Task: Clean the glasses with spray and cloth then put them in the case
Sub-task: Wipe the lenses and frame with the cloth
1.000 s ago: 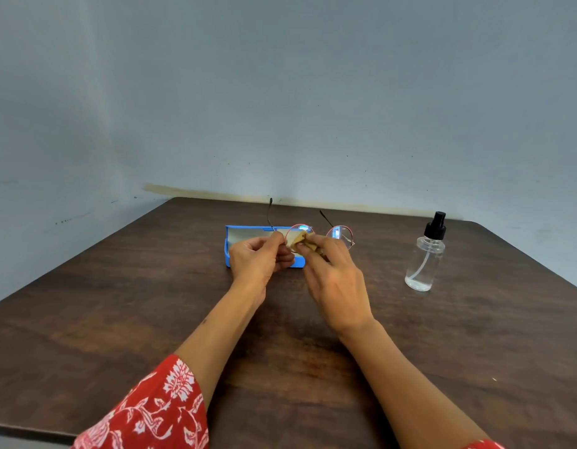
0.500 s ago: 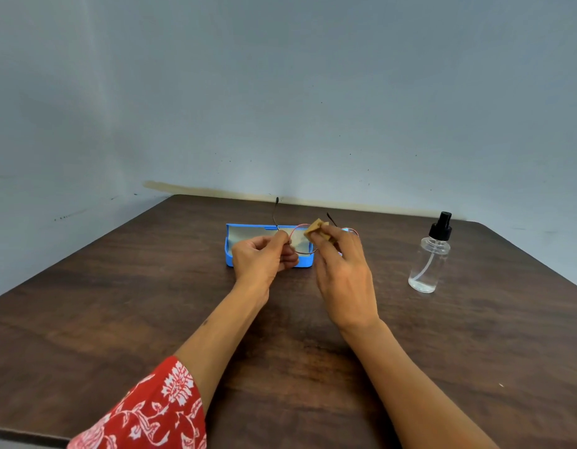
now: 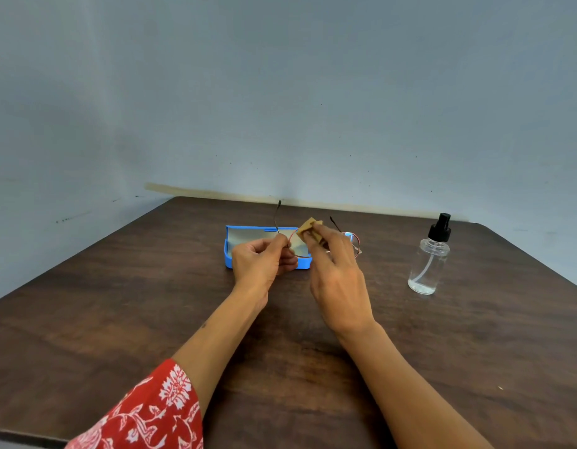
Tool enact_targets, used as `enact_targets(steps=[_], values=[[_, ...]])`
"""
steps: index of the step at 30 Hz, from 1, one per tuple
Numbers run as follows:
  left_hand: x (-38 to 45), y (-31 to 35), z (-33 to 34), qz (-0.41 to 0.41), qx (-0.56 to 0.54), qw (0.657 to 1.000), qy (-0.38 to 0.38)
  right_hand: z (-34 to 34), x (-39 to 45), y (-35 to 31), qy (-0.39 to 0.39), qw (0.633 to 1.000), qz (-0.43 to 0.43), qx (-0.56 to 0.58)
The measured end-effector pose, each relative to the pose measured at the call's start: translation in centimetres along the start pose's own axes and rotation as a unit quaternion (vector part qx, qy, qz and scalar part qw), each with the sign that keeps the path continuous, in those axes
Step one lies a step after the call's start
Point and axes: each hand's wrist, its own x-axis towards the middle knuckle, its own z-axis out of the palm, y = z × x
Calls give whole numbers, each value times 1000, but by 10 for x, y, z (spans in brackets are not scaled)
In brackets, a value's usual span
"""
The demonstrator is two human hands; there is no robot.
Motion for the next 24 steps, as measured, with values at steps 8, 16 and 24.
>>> enact_targets(steps=[8, 16, 24], values=[[3, 2, -3, -9, -10, 1000, 15, -1, -3, 4, -25, 999, 36, 24], [2, -1, -2, 4, 5, 1000, 18, 1, -1, -3, -20, 999, -22, 27], [0, 0, -1, -6, 6, 1000, 15, -2, 0, 2, -6, 1000, 16, 12]])
